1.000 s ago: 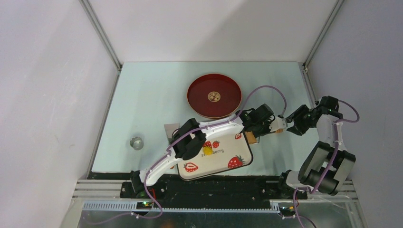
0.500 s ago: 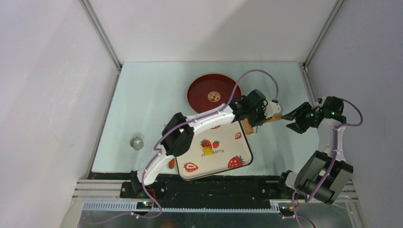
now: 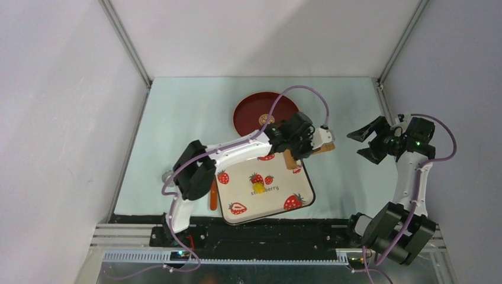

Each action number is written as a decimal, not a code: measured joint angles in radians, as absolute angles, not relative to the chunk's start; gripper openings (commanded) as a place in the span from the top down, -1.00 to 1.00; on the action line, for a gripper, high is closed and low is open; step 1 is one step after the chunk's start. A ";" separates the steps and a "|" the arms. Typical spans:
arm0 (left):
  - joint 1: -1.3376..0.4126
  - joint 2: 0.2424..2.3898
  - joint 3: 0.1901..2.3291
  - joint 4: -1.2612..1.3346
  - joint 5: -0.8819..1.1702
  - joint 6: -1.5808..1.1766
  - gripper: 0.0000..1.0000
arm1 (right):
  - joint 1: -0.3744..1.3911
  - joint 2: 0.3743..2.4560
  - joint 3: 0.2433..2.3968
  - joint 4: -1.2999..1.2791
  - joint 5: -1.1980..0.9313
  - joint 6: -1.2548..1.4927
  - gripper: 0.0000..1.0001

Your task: Roll out the dumpling wrappers from the dough

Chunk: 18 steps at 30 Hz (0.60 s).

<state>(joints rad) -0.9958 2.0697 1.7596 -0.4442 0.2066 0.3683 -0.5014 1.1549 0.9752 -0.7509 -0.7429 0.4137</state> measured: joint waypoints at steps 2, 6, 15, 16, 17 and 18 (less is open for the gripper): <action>-0.982 2.014 1.669 -0.441 0.200 0.369 1.00 | -0.487 1.153 0.975 -0.755 -0.755 0.394 -0.96; -0.953 1.899 1.512 -0.444 0.177 0.368 1.00 | -0.394 1.153 0.975 -0.773 -0.786 0.348 -0.99; -0.940 1.601 1.265 -0.432 0.124 0.369 1.00 | -0.153 1.272 0.977 -0.789 -0.911 0.295 -0.89; -0.940 1.565 1.242 -0.429 0.120 0.371 1.00 | -0.132 1.288 0.977 -0.783 -0.933 0.300 -0.87; -0.941 1.540 1.228 -0.429 0.117 0.372 1.00 | -0.112 1.303 0.977 -0.772 -0.955 0.307 -0.82; -0.941 1.502 1.206 -0.427 0.112 0.376 1.00 | -0.089 1.314 0.977 -0.756 -0.977 0.321 -0.79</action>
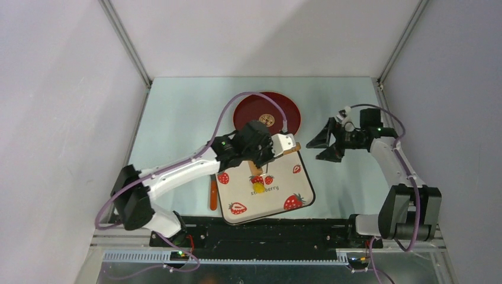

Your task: Roll out the dumpling wrappers from the dough

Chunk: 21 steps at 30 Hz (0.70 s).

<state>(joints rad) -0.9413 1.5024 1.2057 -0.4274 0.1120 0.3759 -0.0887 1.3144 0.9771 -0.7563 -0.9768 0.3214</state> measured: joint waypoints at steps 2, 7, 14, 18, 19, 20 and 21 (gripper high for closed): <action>-0.943 1.456 1.180 -0.427 0.107 0.378 1.00 | -0.036 1.329 0.977 -0.718 -1.013 0.350 -0.76; -0.950 1.368 1.123 -0.428 0.090 0.390 1.00 | 0.120 1.338 0.977 -0.581 -1.072 0.455 -0.68; -0.965 1.324 1.093 -0.429 0.080 0.393 1.00 | 0.262 1.399 0.978 -0.400 -1.104 0.592 -0.26; -0.966 1.287 1.082 -0.429 0.077 0.394 1.00 | 0.309 1.438 0.978 -0.336 -1.125 0.640 -0.21; -0.966 1.276 1.078 -0.429 0.077 0.394 1.00 | 0.321 1.449 0.978 -0.313 -1.133 0.657 -0.20; -0.966 1.267 1.075 -0.429 0.077 0.394 1.00 | 0.329 1.455 0.978 -0.298 -1.137 0.664 -0.18; -0.966 1.261 1.073 -0.430 0.077 0.395 1.00 | 0.339 1.462 0.978 -0.277 -1.145 0.682 -0.12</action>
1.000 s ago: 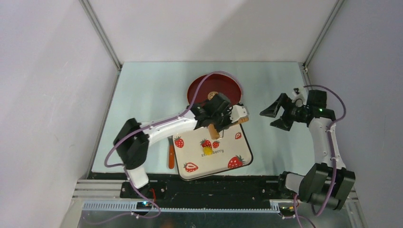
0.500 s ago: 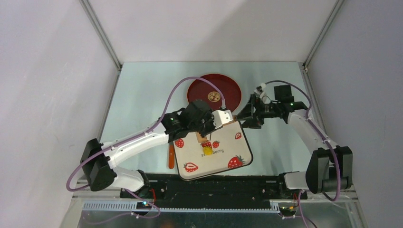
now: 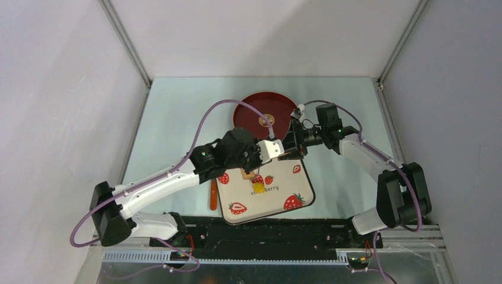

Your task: Roll out the dumpling wrappers from the dough

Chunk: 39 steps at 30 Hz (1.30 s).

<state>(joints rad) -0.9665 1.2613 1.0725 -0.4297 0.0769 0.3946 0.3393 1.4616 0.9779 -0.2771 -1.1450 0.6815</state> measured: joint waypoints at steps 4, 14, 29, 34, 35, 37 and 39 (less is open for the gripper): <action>-0.967 1.243 1.058 -0.429 0.073 0.400 1.00 | 0.374 1.481 0.978 -0.199 -1.167 0.730 0.02; -0.970 1.239 1.048 -0.429 0.052 0.411 1.00 | 0.428 1.502 0.978 -0.173 -1.163 0.747 0.59; -0.977 1.236 1.052 -0.427 0.004 0.384 -0.56 | 0.428 1.504 0.978 -0.236 -1.134 0.694 1.00; -0.954 1.234 1.098 -0.416 -0.038 0.241 -0.70 | 0.389 1.485 0.978 -0.312 -1.060 0.656 1.00; -0.944 1.231 1.104 -0.408 -0.044 0.199 -0.73 | 0.375 1.477 0.978 -0.331 -1.043 0.648 1.00; -0.904 1.210 1.102 -0.397 -0.052 0.088 -0.77 | 0.338 1.450 0.978 -0.379 -0.999 0.623 1.00; -0.851 1.174 1.084 -0.382 -0.057 -0.027 -0.88 | 0.300 1.415 0.978 -0.427 -0.957 0.598 1.00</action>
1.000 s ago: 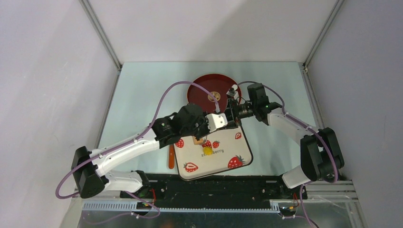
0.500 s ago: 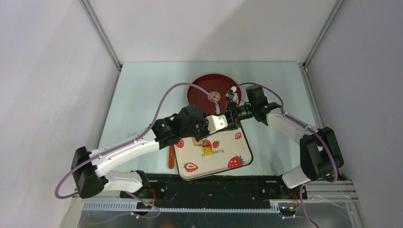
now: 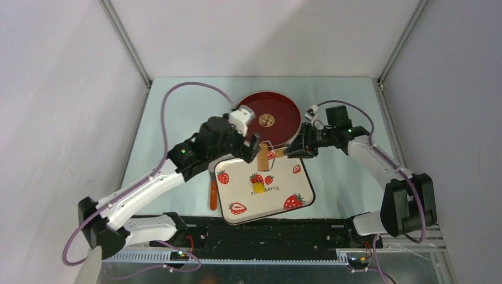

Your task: Roll out the dumpling wrappers from the dough

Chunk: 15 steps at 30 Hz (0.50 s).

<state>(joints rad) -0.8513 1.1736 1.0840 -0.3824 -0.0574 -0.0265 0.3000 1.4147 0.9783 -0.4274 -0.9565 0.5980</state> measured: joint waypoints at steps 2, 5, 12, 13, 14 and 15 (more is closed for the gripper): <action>-0.799 1.122 1.042 -0.372 -0.059 -0.131 -0.88 | 0.261 1.372 0.978 -0.472 -0.923 0.572 1.00; -0.698 1.022 0.925 -0.361 -0.044 -0.317 -0.67 | 0.200 1.296 0.978 -0.536 -0.884 0.538 1.00; -0.485 0.909 0.646 -0.445 0.049 -0.623 -0.27 | 0.074 1.165 0.978 -0.673 -0.865 0.457 1.00; -0.478 0.908 0.625 -0.477 0.050 -0.646 -0.27 | 0.064 1.157 0.978 -0.690 -0.864 0.447 1.00; -0.474 0.911 0.608 -0.504 0.053 -0.666 -0.27 | 0.056 1.150 0.978 -0.708 -0.863 0.435 1.00; -0.471 0.916 0.594 -0.524 0.057 -0.685 -0.27 | 0.050 1.145 0.978 -0.725 -0.862 0.425 1.00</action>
<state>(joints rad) -0.4709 0.9157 0.5941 -0.5240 0.0566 -0.6849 0.0502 1.1454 0.9783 -0.7246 -0.8616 0.4248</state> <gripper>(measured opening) 0.635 0.369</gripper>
